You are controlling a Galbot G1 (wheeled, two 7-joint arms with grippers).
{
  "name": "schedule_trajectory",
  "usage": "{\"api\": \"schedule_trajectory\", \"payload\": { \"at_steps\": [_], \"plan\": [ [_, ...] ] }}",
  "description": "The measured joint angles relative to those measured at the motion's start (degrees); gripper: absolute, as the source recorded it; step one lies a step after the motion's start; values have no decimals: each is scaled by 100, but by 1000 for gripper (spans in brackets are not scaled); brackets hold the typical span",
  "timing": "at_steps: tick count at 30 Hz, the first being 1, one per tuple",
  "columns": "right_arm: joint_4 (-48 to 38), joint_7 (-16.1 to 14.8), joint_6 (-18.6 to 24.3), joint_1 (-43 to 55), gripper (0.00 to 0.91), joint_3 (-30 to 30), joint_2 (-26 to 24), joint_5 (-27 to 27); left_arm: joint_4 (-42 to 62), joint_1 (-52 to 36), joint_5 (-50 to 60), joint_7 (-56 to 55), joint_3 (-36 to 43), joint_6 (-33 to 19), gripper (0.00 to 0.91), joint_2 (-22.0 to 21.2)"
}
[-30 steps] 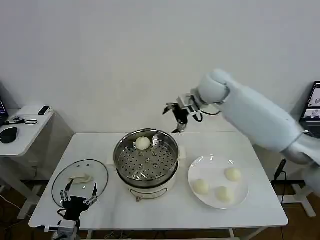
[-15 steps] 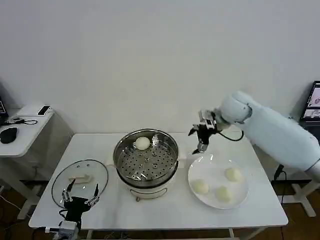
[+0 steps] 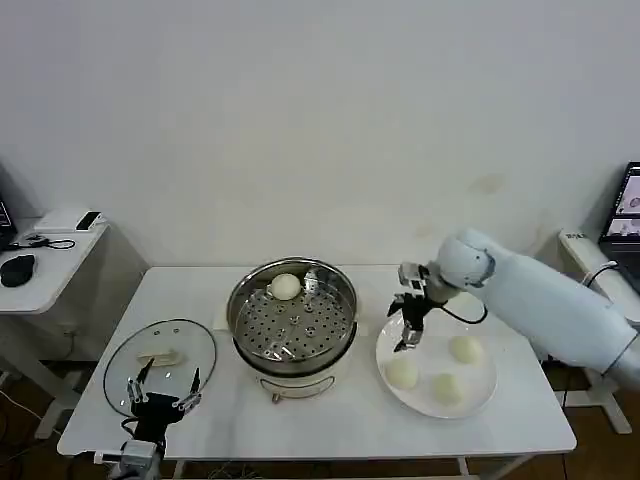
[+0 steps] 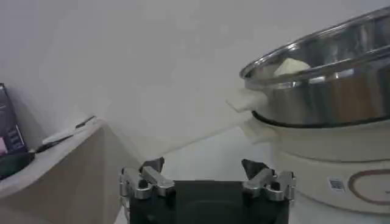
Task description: Take steamed baozi put them in steamer then cover it.
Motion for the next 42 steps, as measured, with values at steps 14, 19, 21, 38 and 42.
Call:
{"api": "schedule_trajectory", "payload": {
  "at_steps": [14, 19, 21, 38, 42],
  "plan": [
    [-165, 5, 71, -422, 907, -107, 68, -385, 93, -47, -16, 42, -10, 8, 907, 32],
    [-185, -8, 133, -502, 907, -131, 72, -547, 95, -43, -20, 60, -23, 7, 907, 80],
    [-178, -18, 144, -531, 907, -144, 65, -590, 98, -44, -20, 60, -29, 7, 907, 79],
    [-136, 3, 206, -743, 907, -151, 65, -878, 87, 4, -30, 60, -21, -3, 907, 59],
    [-158, 22, 210, -780, 907, -144, 81, -907, 75, 8, -29, 58, -20, -4, 907, 50]
  ]
}}
